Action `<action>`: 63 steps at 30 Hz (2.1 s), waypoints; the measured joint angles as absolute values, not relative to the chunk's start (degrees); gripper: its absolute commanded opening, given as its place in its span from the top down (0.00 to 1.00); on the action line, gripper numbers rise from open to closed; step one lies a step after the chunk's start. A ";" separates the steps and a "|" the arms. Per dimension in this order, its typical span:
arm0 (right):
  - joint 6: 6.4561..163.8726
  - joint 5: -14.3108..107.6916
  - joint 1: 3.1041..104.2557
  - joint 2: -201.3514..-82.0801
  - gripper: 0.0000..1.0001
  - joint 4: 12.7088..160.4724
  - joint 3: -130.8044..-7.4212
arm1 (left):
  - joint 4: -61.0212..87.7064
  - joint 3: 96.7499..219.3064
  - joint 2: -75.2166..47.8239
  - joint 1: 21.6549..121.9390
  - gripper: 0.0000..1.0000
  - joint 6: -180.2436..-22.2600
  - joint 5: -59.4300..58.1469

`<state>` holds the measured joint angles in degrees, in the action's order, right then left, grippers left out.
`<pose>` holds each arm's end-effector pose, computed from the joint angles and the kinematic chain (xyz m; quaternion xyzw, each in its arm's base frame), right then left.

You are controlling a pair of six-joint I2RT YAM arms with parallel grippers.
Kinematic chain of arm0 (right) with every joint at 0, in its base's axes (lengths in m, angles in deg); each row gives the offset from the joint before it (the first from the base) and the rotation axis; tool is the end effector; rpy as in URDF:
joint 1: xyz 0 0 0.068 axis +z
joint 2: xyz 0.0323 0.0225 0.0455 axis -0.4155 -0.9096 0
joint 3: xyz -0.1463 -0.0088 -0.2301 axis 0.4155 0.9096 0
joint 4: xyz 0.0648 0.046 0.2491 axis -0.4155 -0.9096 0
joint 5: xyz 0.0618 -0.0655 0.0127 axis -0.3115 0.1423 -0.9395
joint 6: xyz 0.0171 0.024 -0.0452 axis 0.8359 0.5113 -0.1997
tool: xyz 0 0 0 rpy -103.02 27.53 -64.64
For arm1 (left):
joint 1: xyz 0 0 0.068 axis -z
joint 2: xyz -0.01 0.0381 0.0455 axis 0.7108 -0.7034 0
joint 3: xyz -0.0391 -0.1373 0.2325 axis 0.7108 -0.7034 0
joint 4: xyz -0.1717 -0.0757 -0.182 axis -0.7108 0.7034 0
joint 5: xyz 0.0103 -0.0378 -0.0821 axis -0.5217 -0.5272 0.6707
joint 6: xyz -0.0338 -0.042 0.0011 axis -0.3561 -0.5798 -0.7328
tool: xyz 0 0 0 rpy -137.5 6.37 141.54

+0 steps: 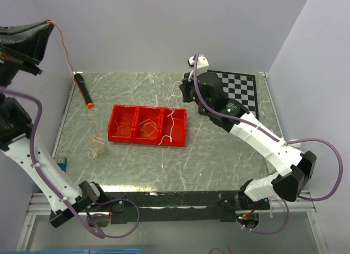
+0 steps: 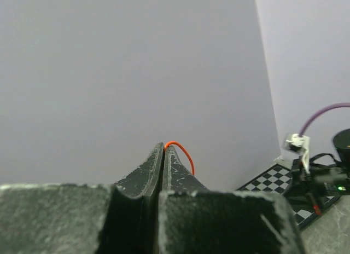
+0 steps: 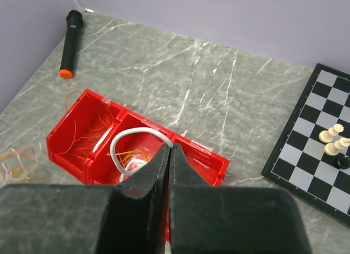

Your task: Untangle the cables

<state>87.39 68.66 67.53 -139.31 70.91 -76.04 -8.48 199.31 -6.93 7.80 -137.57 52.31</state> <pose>0.2361 0.2080 0.4255 -0.1509 0.7623 0.1854 0.6015 0.0892 0.0291 0.6596 0.2601 0.4560 -0.1702 0.8339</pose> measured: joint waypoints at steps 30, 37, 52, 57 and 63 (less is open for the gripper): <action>89.46 68.99 65.24 -141.87 1.00 74.45 -68.74 | -17.87 200.99 -3.78 7.89 0.98 -144.89 48.31; 92.50 68.24 68.23 -146.72 1.00 74.39 -60.52 | -17.28 198.72 -3.52 7.89 0.98 -144.39 48.94; 100.31 67.83 68.71 -164.93 0.44 68.05 -69.79 | -16.24 199.22 -3.54 7.89 0.97 -143.17 49.71; 101.68 68.44 67.64 -163.90 0.29 66.41 -70.62 | -16.83 200.03 -3.54 7.89 0.96 -143.65 49.68; 101.81 67.96 67.40 -154.32 0.35 67.33 -66.97 | -20.19 200.18 -3.52 7.89 0.95 -146.88 49.68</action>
<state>101.81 67.96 67.40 -154.32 67.33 -66.97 -20.19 200.18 -3.52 7.89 -146.88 49.68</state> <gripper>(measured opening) 0.709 0.047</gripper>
